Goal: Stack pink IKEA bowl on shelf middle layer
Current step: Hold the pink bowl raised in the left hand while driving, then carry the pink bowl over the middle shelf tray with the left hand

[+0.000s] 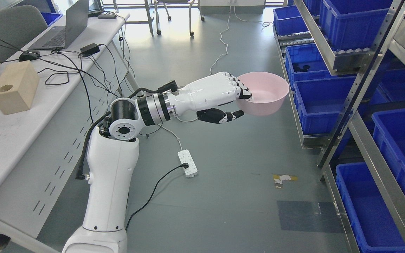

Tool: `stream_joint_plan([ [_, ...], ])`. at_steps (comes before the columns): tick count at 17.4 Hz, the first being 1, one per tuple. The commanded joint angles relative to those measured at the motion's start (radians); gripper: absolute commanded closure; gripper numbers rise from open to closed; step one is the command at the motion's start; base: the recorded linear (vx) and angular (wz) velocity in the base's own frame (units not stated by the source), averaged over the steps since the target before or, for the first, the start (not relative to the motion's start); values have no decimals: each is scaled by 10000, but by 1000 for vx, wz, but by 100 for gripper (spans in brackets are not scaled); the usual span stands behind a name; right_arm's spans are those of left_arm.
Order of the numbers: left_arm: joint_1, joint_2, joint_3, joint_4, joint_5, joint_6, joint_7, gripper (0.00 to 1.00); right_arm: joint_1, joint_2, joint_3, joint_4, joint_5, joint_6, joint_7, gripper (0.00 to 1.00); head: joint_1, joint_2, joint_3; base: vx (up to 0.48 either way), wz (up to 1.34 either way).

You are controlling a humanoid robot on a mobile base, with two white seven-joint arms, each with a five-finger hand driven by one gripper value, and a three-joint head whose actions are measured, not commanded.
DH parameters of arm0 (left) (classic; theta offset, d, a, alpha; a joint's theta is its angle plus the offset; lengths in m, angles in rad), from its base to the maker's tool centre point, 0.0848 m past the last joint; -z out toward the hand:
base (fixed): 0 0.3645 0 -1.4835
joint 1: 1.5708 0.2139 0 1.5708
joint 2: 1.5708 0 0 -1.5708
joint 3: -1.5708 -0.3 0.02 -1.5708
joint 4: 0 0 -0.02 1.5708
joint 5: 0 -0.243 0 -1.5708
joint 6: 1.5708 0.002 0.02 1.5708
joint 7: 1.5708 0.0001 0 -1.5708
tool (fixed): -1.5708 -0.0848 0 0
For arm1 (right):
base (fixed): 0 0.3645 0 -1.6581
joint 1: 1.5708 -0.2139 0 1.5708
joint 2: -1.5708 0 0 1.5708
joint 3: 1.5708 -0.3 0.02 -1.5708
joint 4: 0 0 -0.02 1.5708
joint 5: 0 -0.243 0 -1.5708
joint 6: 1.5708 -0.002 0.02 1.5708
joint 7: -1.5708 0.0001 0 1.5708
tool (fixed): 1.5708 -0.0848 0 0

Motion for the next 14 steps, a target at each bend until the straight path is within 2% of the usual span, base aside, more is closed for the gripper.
stream_joint_plan([
  [1, -5, 174, -230, 51, -4, -6, 3, 98, 48, -175, 0, -174, 0, -2, -6, 0, 0, 0, 0, 21, -320],
  [5, 11, 174, -246, 51, 27, -6, 3, 98, 33, -175, 0, -174, 0, -2, -6, 0, 0, 0, 0, 59, -819],
  [11, -80, 174, -155, 5, 42, -6, 124, 98, 48, -175, 0, -174, 0, -2, -6, 0, 0, 0, 0, 31, -1638],
  [14, -1426, 174, 1711, 19, 27, -6, 494, 98, 32, -175, 0, -174, 0, -2, -6, 0, 0, 0, 0, 25, -1809],
])
